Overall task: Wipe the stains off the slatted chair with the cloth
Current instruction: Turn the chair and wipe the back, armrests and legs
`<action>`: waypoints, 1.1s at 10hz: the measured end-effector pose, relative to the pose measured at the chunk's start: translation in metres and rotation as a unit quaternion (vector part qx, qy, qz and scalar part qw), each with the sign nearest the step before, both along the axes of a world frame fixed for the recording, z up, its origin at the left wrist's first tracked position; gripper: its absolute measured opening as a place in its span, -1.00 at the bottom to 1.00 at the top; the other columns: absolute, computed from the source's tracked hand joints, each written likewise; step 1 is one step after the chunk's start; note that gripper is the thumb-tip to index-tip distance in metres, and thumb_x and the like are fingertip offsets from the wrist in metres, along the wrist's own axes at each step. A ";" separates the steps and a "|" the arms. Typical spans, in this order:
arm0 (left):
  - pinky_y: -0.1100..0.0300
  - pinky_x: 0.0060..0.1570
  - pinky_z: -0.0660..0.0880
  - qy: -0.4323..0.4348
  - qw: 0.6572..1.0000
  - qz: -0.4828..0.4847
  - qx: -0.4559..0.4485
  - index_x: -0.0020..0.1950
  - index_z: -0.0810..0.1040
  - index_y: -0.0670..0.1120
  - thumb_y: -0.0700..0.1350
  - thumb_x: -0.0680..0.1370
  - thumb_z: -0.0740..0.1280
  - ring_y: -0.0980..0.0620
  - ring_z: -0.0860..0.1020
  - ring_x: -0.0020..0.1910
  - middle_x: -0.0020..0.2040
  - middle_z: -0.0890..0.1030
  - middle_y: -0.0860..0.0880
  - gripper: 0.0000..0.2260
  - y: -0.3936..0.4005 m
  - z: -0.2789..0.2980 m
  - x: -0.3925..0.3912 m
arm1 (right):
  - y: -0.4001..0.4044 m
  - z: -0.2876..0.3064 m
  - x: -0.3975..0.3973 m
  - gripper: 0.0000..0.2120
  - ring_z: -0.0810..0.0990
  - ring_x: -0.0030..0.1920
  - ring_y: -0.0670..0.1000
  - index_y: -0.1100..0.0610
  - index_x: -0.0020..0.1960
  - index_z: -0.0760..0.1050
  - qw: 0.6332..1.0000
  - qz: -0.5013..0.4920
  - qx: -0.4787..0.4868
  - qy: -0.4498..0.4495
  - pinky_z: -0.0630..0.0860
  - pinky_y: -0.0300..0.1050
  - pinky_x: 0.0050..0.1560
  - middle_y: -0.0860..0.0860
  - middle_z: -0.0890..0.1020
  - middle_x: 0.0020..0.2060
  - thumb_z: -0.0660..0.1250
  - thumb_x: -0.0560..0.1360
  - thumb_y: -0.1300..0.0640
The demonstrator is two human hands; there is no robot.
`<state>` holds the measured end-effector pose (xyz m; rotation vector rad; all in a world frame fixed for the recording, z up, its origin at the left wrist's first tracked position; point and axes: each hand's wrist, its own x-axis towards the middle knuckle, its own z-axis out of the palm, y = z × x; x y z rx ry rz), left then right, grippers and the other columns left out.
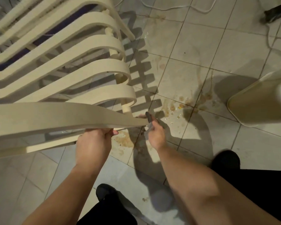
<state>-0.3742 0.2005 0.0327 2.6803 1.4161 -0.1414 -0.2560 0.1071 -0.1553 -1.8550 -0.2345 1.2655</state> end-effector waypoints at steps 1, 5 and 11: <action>0.10 -0.33 0.44 0.004 1.000 0.005 -0.004 -0.14 0.77 0.03 -0.11 0.52 0.50 -0.26 0.59 -0.37 -0.35 0.67 -0.09 -0.93 0.001 -0.002 0.000 | 0.006 -0.016 0.016 -0.59 0.40 0.03 -0.06 0.07 0.39 0.42 0.998 0.032 -0.054 0.031 0.45 -0.17 0.17 -0.03 0.44 0.05 0.13 0.60 0.32; 0.13 -0.19 0.48 0.091 0.992 0.025 -0.081 -0.07 0.68 0.15 0.04 0.65 0.29 -0.05 0.61 -0.17 -0.12 0.67 0.04 -0.82 0.009 0.012 0.008 | 0.015 -0.002 0.012 -0.75 0.52 -0.05 0.12 0.04 -0.15 0.43 0.994 -0.012 -0.097 0.054 0.48 -0.05 0.07 0.10 0.52 -0.14 0.14 0.59 0.32; 0.11 -0.06 0.52 0.103 0.988 0.021 -0.111 0.11 0.59 0.07 -0.17 0.57 0.33 -0.11 0.62 -0.01 0.03 0.66 -0.01 -0.81 0.013 0.014 0.002 | -0.034 0.147 -0.011 -0.60 0.57 0.20 0.01 0.08 0.43 0.45 0.997 -0.025 0.071 0.034 0.44 -0.28 0.12 -0.05 0.59 0.20 0.18 0.63 0.30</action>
